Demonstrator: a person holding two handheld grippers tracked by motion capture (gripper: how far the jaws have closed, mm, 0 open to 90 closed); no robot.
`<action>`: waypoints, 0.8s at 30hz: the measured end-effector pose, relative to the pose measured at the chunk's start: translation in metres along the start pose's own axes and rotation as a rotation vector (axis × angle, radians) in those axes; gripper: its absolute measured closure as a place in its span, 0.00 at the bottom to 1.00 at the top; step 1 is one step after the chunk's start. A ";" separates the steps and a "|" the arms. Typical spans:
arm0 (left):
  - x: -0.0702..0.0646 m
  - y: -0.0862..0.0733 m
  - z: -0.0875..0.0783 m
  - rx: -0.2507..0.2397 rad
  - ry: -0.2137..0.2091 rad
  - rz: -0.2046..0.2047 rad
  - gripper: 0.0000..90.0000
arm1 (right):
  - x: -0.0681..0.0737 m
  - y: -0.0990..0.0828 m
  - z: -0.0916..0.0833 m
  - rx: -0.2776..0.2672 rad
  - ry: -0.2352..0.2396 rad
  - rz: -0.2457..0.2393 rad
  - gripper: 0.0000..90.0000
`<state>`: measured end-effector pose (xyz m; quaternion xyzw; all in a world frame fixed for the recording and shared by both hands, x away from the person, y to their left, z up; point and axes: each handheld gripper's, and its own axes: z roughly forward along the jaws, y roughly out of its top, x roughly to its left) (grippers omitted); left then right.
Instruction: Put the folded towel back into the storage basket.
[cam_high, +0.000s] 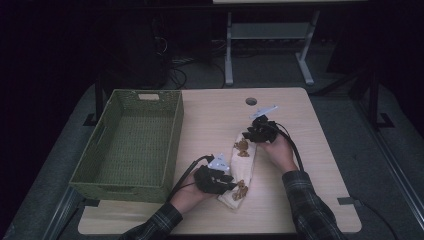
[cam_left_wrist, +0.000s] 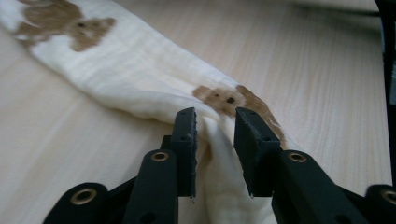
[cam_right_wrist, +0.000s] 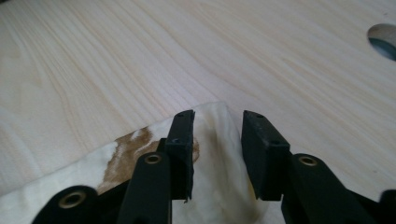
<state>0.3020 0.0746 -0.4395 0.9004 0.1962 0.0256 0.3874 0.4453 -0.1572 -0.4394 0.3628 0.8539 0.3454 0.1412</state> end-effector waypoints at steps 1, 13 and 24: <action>0.000 -0.001 -0.002 -0.005 0.009 -0.005 0.80 | -0.001 -0.001 -0.004 -0.006 -0.001 0.007 0.69; -0.007 -0.018 0.006 0.138 0.002 0.000 1.00 | -0.011 -0.029 -0.045 -0.062 -0.022 0.039 0.64; -0.042 -0.012 0.027 0.111 -0.141 0.037 1.00 | -0.012 -0.032 -0.052 -0.078 -0.025 0.026 0.61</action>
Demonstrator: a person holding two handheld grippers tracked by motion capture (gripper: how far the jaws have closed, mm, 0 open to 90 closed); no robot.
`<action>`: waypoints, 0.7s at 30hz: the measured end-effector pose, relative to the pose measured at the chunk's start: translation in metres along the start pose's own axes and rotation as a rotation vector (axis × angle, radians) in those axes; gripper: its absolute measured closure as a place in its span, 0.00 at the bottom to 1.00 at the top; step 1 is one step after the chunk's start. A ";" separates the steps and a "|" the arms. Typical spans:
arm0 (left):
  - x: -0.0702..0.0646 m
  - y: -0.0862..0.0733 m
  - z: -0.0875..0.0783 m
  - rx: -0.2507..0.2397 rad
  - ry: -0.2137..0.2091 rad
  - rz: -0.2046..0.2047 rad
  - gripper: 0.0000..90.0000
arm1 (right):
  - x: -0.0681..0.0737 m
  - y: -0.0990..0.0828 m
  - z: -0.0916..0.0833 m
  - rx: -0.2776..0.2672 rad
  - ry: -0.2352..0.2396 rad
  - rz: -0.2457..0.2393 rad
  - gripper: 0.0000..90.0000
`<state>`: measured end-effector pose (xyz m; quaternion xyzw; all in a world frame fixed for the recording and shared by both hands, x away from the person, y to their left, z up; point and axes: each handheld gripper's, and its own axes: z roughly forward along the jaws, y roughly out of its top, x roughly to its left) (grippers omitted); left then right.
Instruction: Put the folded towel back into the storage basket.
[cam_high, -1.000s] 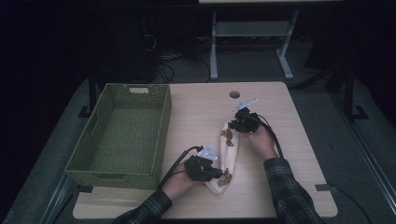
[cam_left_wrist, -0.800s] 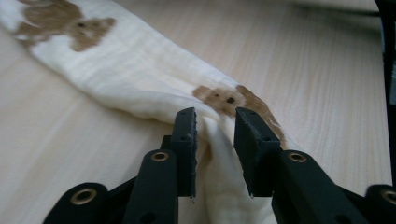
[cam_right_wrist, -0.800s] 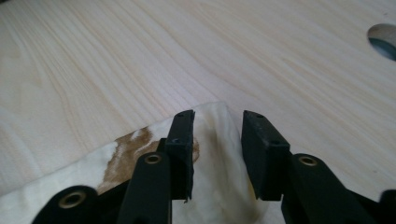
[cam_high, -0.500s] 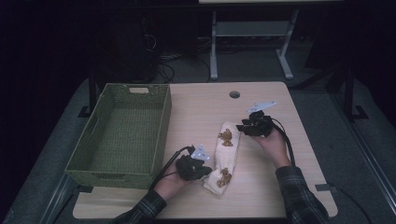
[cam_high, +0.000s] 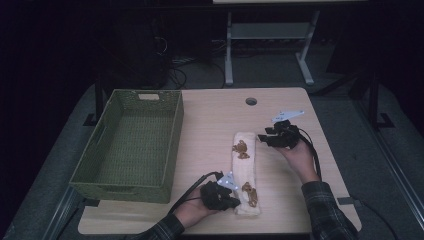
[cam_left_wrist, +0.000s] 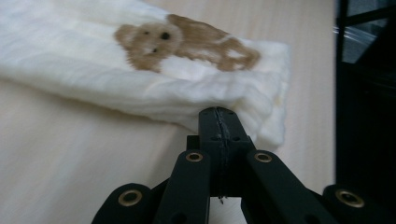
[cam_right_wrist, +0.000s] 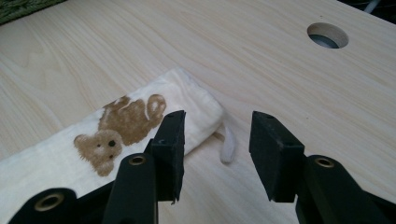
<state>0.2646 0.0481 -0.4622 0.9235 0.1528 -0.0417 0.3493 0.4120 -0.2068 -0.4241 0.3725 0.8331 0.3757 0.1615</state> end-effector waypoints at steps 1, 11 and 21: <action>-0.002 0.001 0.001 0.002 0.005 0.015 0.99 | 0.001 0.000 0.001 0.001 0.003 0.000 0.61; 0.010 0.025 -0.020 -0.105 0.042 0.063 0.85 | 0.003 0.004 0.006 0.006 0.009 -0.012 0.57; 0.020 0.033 0.017 -0.047 -0.020 0.166 0.46 | 0.007 0.012 0.009 0.011 0.015 -0.016 0.52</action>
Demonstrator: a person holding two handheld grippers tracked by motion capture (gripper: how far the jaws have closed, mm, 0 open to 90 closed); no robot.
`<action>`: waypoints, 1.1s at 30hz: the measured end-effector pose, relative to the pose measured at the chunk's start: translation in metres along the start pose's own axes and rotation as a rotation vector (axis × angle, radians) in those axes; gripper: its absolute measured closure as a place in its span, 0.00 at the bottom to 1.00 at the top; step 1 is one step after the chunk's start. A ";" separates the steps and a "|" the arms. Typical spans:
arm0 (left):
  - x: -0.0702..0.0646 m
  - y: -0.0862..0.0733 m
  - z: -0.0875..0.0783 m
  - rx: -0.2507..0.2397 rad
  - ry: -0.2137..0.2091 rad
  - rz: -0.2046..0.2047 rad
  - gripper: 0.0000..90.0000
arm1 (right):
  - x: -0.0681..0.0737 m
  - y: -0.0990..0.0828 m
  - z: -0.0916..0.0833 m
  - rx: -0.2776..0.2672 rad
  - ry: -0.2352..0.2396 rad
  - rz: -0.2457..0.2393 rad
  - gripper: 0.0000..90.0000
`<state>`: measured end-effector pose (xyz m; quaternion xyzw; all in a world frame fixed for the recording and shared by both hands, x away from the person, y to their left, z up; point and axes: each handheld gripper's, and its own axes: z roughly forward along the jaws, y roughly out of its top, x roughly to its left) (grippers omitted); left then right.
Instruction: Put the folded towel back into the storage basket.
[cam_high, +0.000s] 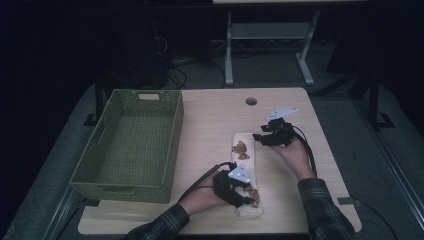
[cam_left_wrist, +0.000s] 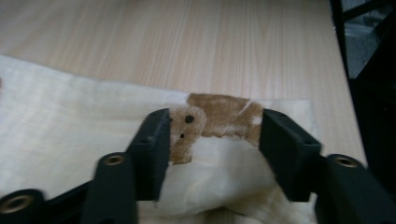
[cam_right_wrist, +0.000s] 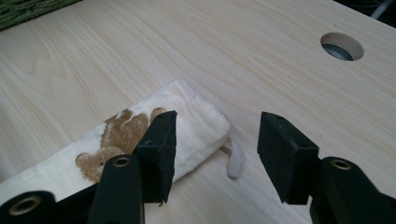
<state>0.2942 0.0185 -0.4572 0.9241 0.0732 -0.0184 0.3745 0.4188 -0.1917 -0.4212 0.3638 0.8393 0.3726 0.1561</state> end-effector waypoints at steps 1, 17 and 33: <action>0.000 -0.001 0.002 0.004 -0.007 0.006 0.44 | 0.000 0.000 0.001 0.000 0.001 0.002 0.52; 0.002 -0.005 0.004 0.020 0.047 0.039 0.78 | -0.002 -0.001 0.005 0.003 0.008 0.009 0.49; 0.010 -0.005 0.004 0.021 0.016 0.008 0.90 | -0.007 0.005 0.051 0.049 0.048 0.013 0.48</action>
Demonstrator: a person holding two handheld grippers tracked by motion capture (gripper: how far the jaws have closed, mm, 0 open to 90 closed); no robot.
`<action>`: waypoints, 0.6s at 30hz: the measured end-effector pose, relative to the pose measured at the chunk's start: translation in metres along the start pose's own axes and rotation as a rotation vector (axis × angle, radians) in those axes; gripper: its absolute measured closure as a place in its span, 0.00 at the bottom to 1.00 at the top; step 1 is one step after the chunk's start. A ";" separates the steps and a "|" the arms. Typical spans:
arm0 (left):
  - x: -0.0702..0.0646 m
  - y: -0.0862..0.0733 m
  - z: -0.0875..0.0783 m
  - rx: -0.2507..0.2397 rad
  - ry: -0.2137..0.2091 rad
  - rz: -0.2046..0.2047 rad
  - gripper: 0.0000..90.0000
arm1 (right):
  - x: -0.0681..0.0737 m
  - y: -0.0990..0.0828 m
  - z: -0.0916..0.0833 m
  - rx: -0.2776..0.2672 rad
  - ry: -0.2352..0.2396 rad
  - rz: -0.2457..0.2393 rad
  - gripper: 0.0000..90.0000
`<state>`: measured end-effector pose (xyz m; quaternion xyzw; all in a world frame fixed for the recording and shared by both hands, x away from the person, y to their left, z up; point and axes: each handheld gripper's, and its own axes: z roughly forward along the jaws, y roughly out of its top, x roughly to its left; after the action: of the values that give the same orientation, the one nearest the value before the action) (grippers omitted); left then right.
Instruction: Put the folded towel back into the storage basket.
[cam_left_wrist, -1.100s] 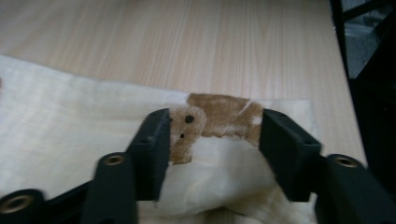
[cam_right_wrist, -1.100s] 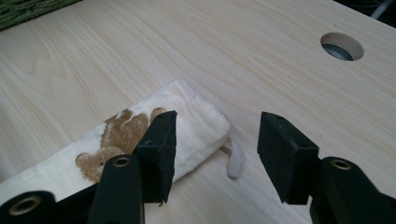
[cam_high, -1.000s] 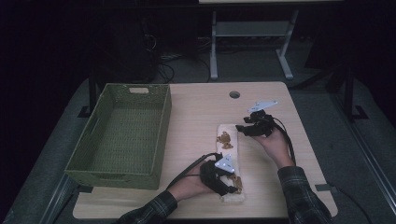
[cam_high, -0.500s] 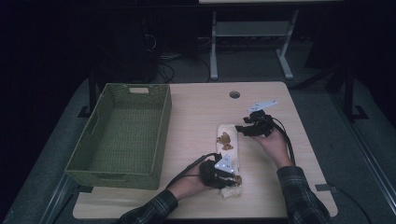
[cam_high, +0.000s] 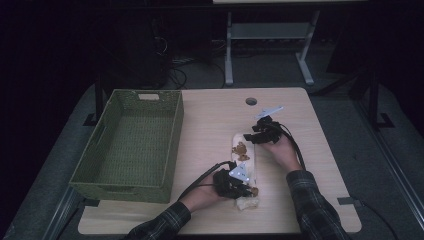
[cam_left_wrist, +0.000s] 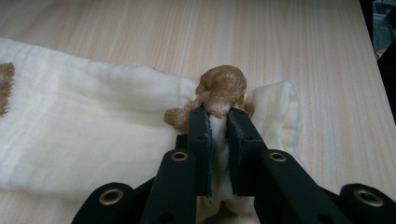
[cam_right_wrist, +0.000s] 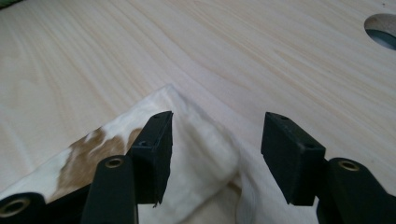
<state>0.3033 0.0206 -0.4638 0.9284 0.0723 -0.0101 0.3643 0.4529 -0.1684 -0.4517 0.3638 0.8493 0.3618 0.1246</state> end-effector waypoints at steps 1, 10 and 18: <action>0.000 0.000 0.000 -0.001 0.000 -0.001 0.90 | 0.000 0.001 0.004 0.010 0.010 0.005 0.48; 0.000 0.000 0.000 -0.002 0.000 -0.007 0.90 | 0.003 0.000 0.024 0.067 0.072 -0.035 0.53; 0.001 0.000 0.000 0.003 -0.003 -0.016 0.90 | 0.008 -0.004 0.020 0.059 0.119 -0.042 0.84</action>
<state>0.3039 0.0209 -0.4635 0.9283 0.0794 -0.0146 0.3631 0.4550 -0.1541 -0.4684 0.3270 0.8730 0.3549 0.0707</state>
